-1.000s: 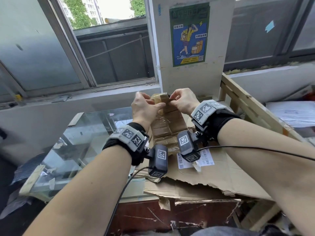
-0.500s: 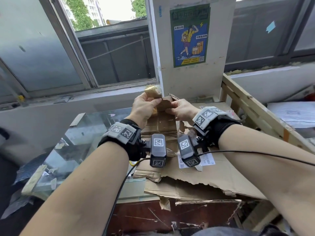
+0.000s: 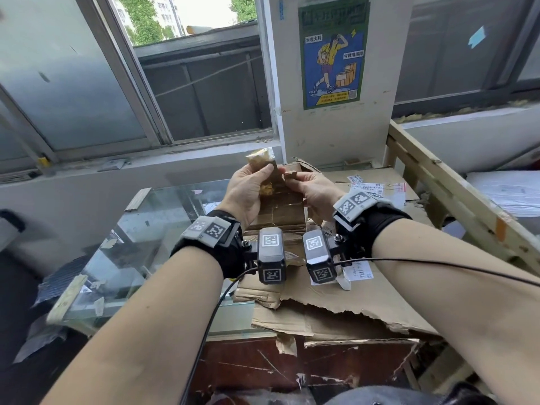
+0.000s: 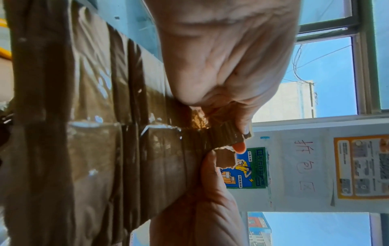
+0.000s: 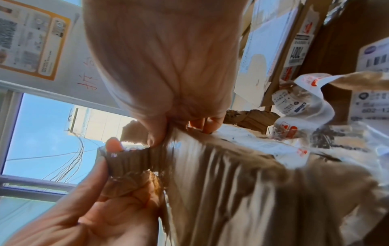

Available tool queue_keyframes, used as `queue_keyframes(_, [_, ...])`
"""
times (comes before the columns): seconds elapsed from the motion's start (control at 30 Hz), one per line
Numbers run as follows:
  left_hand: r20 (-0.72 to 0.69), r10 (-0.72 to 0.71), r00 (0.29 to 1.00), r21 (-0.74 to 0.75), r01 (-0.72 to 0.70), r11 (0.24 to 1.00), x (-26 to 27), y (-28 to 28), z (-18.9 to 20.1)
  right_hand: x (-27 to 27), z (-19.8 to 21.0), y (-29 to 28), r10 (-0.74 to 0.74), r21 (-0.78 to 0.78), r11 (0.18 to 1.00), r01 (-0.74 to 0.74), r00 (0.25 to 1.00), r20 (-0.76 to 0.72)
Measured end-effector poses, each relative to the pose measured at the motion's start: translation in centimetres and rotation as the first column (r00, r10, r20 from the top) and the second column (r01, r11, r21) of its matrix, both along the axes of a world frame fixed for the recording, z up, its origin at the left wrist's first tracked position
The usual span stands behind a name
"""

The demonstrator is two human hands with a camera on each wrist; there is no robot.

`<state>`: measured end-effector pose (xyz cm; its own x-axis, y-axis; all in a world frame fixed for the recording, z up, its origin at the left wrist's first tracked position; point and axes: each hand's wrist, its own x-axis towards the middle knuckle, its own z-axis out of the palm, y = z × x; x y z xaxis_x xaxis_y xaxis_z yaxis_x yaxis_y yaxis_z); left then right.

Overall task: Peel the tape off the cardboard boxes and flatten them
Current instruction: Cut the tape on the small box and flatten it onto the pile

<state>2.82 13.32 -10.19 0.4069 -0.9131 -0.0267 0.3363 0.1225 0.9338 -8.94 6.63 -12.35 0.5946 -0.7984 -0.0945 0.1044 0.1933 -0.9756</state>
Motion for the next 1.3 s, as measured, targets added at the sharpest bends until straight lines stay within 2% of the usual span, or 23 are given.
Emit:
queue_keyframes(0.23, [-0.116, -0.013, 0.993, -0.007, 0.013, 1.0, 0.6, 0.5, 0.1, 0.4, -0.5, -0.2, -0.011, -0.002, 1.0, 0.011, 1.0, -0.014])
queue_keyframes(0.7, [-0.13, -0.106, 0.986, 0.028, 0.11, 0.994, 1.4, 1.4, 0.4, 1.1, -0.6, 0.0, -0.069, -0.02, 0.998, 0.068, 0.996, -0.059])
queue_keyframes(0.87, [-0.203, -0.051, 0.978, 0.051, 0.063, 0.997, 1.8, 1.5, 0.2, 1.4, -0.6, 0.5, -0.066, -0.042, 0.997, 0.064, 0.996, -0.065])
queue_keyframes(0.97, [-0.121, -0.016, 0.993, 0.039, 0.021, 0.999, 1.6, 1.4, 0.1, 1.3, -0.4, 0.3, -0.069, -0.11, 0.992, 0.056, 0.991, -0.117])
queue_keyframes(1.07, [-0.023, -0.002, 1.0, -0.001, 0.002, 1.0, 1.4, 1.7, 0.6, 0.6, 0.2, -0.1, -0.096, -0.232, 0.972, 0.038, 0.965, -0.244])
queue_keyframes(1.13, [-0.019, 0.001, 1.0, -0.023, -0.001, 1.0, 1.4, 1.8, 1.1, 0.2, 0.5, -0.4, -0.234, -0.402, 0.913, 0.068, 0.895, -0.381])
queue_keyframes(1.17, [-0.013, 0.008, 1.0, -0.025, -0.008, 1.0, 1.3, 1.8, 1.4, 0.2, 0.7, -0.3, -0.346, -0.513, 0.854, 0.085, 0.829, -0.439])
queue_keyframes(1.23, [0.005, 0.024, 1.0, -0.017, -0.024, 1.0, 1.0, 1.7, 1.8, 0.1, 1.6, 0.6, -0.587, -0.779, 0.625, 0.047, 0.686, -0.429])
queue_keyframes(1.27, [0.008, 0.02, 1.0, -0.017, -0.02, 1.0, 0.6, 1.6, 2.0, 0.1, 2.0, 1.1, -0.63, -0.855, 0.519, 0.008, 0.679, -0.376])
queue_keyframes(1.3, [-0.001, 0.014, 1.0, -0.016, -0.014, 1.0, 0.3, 1.5, 2.1, 0.3, 2.5, 1.6, -0.613, -0.879, 0.476, -0.024, 0.708, -0.351])
